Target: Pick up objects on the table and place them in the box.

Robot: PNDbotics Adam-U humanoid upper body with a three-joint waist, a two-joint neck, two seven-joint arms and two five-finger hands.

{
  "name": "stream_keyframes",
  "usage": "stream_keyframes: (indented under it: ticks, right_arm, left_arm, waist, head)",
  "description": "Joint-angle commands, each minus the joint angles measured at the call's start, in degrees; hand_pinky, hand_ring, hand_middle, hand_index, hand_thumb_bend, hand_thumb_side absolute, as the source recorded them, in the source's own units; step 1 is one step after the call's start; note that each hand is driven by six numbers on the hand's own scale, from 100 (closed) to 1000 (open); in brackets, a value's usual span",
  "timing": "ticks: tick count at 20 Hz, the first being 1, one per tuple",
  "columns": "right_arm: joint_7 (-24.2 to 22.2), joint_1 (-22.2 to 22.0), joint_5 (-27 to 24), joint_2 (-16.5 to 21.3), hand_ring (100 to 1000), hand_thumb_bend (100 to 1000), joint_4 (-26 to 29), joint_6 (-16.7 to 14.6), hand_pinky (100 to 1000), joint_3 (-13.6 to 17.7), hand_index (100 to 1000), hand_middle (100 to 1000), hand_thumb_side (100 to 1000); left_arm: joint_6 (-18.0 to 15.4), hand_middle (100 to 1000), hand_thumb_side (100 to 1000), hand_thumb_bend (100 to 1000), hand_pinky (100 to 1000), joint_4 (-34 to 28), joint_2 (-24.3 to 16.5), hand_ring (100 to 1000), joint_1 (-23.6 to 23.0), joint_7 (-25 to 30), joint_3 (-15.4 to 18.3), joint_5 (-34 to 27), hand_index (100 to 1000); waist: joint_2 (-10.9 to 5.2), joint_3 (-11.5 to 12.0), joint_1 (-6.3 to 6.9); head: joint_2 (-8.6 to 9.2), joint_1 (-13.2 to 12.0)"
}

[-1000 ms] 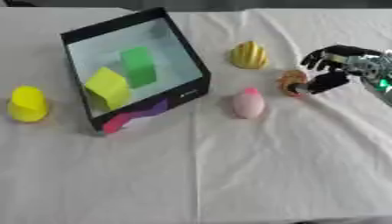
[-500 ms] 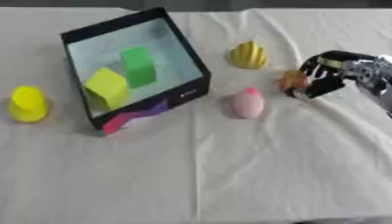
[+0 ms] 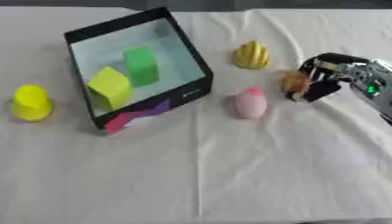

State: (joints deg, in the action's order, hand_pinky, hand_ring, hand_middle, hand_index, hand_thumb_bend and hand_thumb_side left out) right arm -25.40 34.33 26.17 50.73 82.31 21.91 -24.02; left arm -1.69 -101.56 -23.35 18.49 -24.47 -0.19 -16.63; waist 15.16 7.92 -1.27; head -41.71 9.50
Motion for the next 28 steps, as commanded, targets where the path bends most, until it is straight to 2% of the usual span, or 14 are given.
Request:
stream_keyframes:
  ticks: [1,2,5,9,10,11,16,22,25,28]
  right_arm:
    - [0.5,0.5,-0.9,1.0,737,291,-0.3,0.1,742,0.5,779,688,329]
    - [0.9,0.5,-1.5,0.9,723,250,-0.2,0.4,734,0.7,763,670,309]
    - [3.1,0.5,-3.2,0.7,696,210,0.1,1.5,721,1.1,736,635,265]
    - [6.3,0.3,-5.3,1.6,673,136,2.0,1.5,704,2.0,722,610,215]
    - [6.7,0.2,-5.9,2.1,673,100,3.1,1.3,703,2.4,722,610,297]
    - [6.9,0.1,-6.6,2.7,673,100,4.4,1.2,703,2.8,723,610,200]
    - [6.7,-0.5,-9.9,5.7,677,100,11.2,1.9,705,4.9,726,613,179]
    - [7.7,0.4,-13.1,7.8,676,100,17.8,3.4,703,8.9,726,612,142]
    - [7.9,3.4,-14.6,7.1,676,100,19.4,3.8,705,9.9,727,613,120]
    - [6.0,10.2,-13.5,3.2,677,100,17.5,3.8,710,8.0,725,612,111]
  left_arm:
    - [0.0,696,735,100,754,-0.5,-1.2,753,0.7,0.3,0.2,0.3,723]
    - [0.0,696,736,100,754,-0.5,-1.2,753,0.7,0.3,0.2,0.3,723]
    - [0.0,694,735,100,754,-0.5,-1.2,753,0.6,0.5,0.1,0.4,723]
    - [0.1,692,737,100,754,-0.5,-1.2,753,0.6,0.7,0.2,0.3,723]
    - [0.0,692,744,100,754,-0.5,-1.3,753,0.6,0.7,0.2,0.3,723]
    - [0.0,692,735,100,754,-0.5,-1.3,753,0.6,0.7,0.2,0.3,723]
    - [0.0,692,734,100,753,-0.5,-1.6,754,0.5,0.8,0.2,0.4,723]
    - [-0.1,694,733,100,753,-0.5,-1.7,755,0.5,0.7,0.4,0.3,723]
    - [-0.2,698,728,100,752,-0.8,-1.8,755,0.6,0.5,0.6,0.3,724]
    - [-0.6,711,717,107,752,-1.5,-1.7,758,0.7,0.1,1.1,0.2,728]
  waist:
    - [-0.79,0.0,0.08]
    - [-0.77,0.0,0.1]
    - [-0.76,0.0,0.16]
    - [-0.96,0.0,-0.01]
    - [-1.04,0.0,-0.08]
    - [-1.13,0.0,-0.15]
    - [-1.49,-0.2,-0.37]
    - [-1.68,-0.4,-0.5]
    - [-1.84,-0.4,-0.64]
    - [-2.12,-0.4,-0.6]
  head:
    - [0.28,-0.2]
    - [0.24,-0.3]
    - [0.3,-0.5]
    - [0.52,-0.4]
    - [0.49,-0.4]
    - [0.45,-0.4]
    - [0.33,-0.6]
    - [0.18,-1.0]
    - [-0.14,-0.9]
    - [-0.42,-0.5]
